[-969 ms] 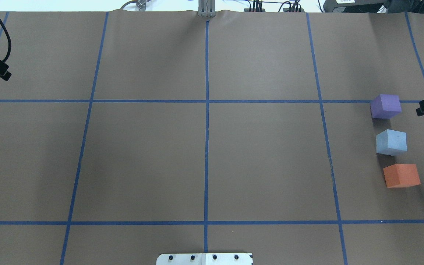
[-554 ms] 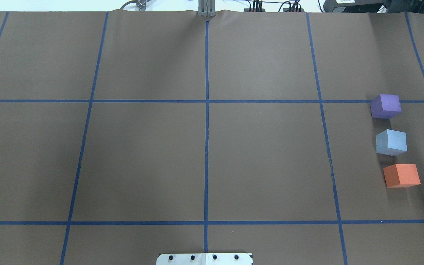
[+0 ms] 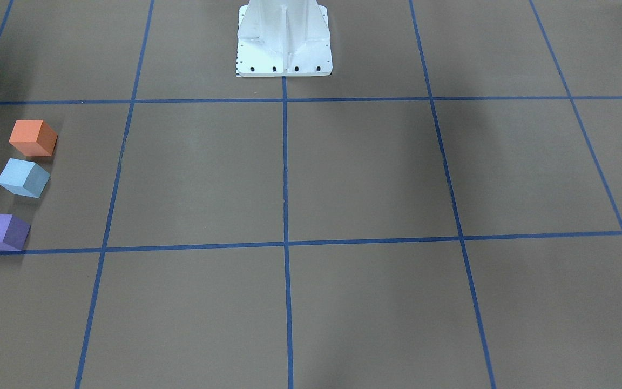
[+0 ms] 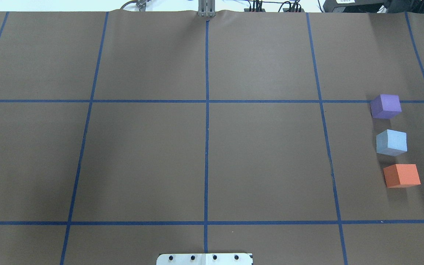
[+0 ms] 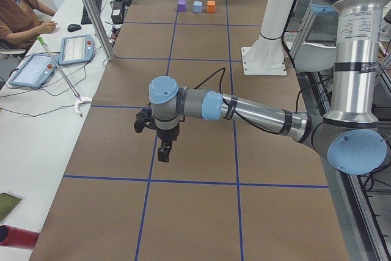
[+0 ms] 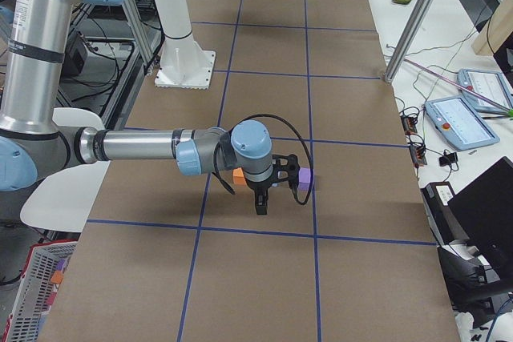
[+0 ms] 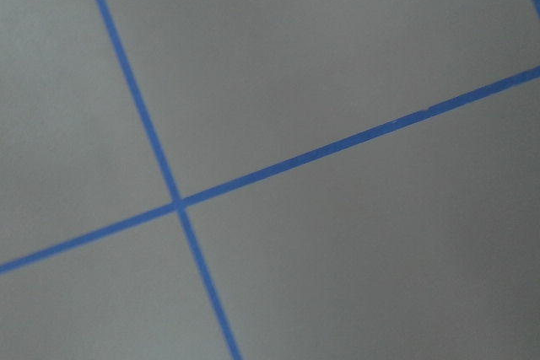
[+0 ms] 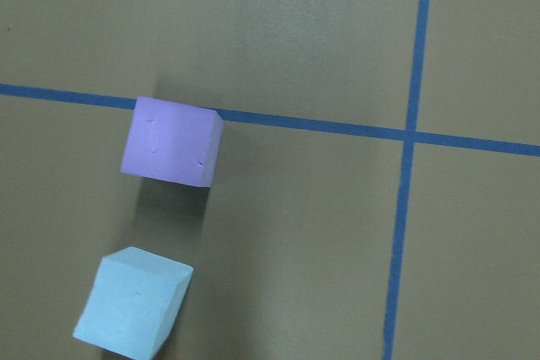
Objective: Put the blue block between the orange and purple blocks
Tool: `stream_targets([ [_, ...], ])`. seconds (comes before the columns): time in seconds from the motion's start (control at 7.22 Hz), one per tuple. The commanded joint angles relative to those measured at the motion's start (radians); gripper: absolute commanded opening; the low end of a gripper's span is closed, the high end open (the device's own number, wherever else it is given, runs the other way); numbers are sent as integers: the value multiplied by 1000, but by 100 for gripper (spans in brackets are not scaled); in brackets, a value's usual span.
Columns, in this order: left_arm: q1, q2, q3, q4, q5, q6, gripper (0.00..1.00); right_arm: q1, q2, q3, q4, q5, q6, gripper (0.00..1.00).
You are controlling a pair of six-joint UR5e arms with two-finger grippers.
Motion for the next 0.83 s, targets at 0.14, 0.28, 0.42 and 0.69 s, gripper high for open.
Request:
stream_targets([
  [0.14, -11, 48, 28, -45, 3, 2, 100, 8, -9, -34, 2, 13, 6, 100],
  [0.28, -46, 51, 24, -40, -7, 8, 100, 13, -12, -30, -6, 19, 5, 100],
  [0.42, -59, 54, 19, -30, -7, 8, 100, 13, 2, -36, -11, 22, 7, 100],
  [0.69, -58, 63, 30, -19, -7, 8, 100, 13, 42, -34, -99, 35, 10, 100],
])
